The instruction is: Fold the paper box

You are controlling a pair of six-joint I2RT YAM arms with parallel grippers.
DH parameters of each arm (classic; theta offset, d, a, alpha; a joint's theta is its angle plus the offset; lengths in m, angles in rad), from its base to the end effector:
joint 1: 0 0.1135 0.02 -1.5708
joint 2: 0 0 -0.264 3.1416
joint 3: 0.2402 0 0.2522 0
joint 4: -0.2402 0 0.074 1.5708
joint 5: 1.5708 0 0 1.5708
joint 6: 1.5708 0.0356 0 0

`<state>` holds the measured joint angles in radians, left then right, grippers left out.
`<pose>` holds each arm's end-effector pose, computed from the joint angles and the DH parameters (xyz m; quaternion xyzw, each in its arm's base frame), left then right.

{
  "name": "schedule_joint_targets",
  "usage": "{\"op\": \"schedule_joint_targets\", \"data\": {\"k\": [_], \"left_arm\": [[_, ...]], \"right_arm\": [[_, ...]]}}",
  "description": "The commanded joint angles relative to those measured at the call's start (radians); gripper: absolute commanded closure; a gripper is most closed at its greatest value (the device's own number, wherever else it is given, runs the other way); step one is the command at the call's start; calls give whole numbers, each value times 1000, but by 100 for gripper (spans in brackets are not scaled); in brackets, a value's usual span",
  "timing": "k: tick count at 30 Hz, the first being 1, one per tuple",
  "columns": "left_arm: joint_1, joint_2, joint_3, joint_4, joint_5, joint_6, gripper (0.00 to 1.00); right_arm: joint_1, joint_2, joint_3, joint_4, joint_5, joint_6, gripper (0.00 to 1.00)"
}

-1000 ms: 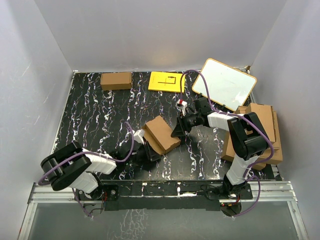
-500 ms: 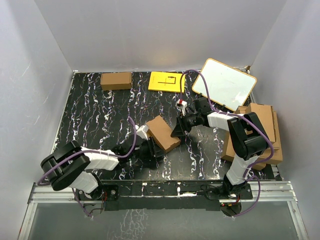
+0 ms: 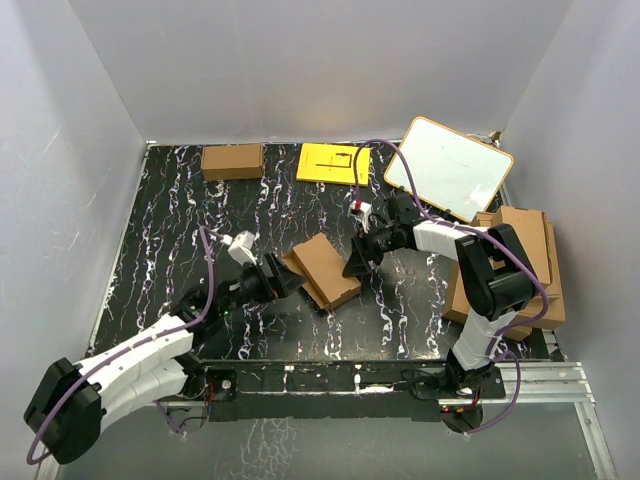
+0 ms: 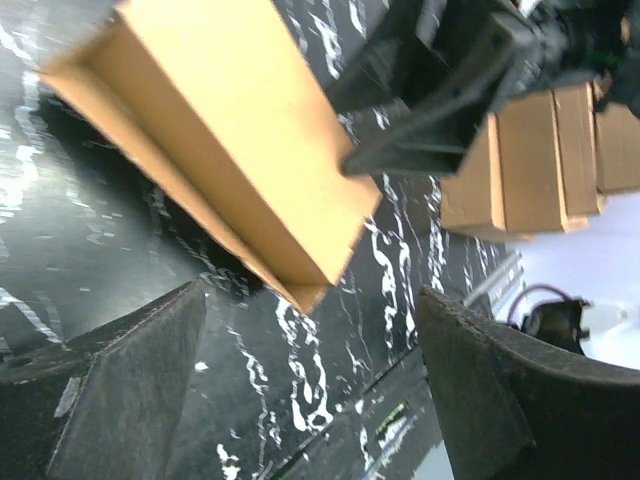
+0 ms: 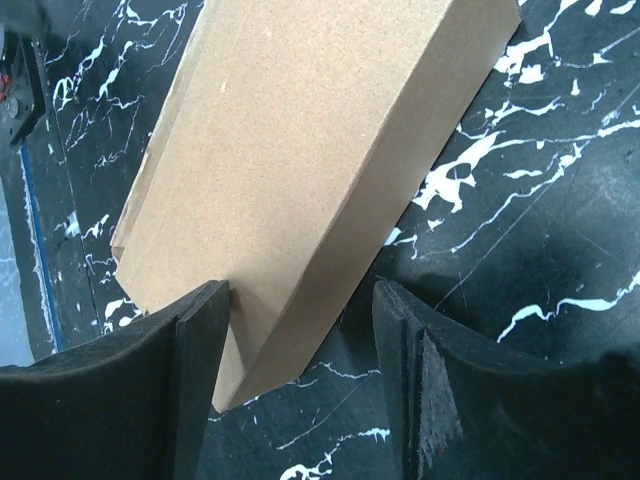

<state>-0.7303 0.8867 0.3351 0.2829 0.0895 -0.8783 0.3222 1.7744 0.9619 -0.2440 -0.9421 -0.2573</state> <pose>0.1459 -0.1350 0.2118 -0.0317 0.7945 -0.4608 0.3943 0.3059 0.1325 0.1528 -0.3568 0.7929 0.4460 0.2123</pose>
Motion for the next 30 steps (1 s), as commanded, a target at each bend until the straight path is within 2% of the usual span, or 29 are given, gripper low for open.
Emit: {"op": "schedule_joint_targets", "data": {"k": [1,5,8,15,21,30], "left_arm": [[126,3,18,-65,60,17,16],[233,84,9,40,128,-27,15],[271,158,9,127,150,-65,15],[290,296,28,258,137,-127,15],[298,380,59,279,104,-134,18],[304,560,143,317,112,-140,29]], "right_arm": [[-18,-57,44,-28,-22,-60,36],[-21,-70,83,-59,-15,-83,33],[-21,-70,126,-66,0,-81,31],[-22,121,333,-159,-44,35,29],[-21,272,466,-186,-70,143,31],[-9,345,507,-193,-131,179,38]]}}
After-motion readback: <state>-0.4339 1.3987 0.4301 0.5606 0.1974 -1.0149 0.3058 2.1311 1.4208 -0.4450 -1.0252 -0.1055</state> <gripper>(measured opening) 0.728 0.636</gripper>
